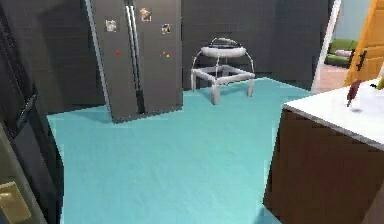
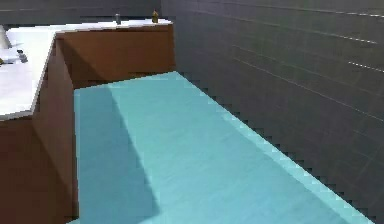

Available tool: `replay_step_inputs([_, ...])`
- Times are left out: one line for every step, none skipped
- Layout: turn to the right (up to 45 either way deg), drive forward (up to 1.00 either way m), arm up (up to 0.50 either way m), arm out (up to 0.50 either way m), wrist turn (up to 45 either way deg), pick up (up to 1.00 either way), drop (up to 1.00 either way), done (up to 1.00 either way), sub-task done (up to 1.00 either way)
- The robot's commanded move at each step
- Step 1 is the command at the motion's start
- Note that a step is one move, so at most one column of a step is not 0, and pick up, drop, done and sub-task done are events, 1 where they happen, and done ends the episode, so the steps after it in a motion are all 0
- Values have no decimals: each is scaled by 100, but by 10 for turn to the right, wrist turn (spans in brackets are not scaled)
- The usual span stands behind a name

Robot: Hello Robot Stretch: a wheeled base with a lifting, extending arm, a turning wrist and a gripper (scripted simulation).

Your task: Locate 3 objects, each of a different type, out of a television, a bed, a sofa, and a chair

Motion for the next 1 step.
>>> replay_step_inputs([0,55,0,0,0,0,0,0,0])
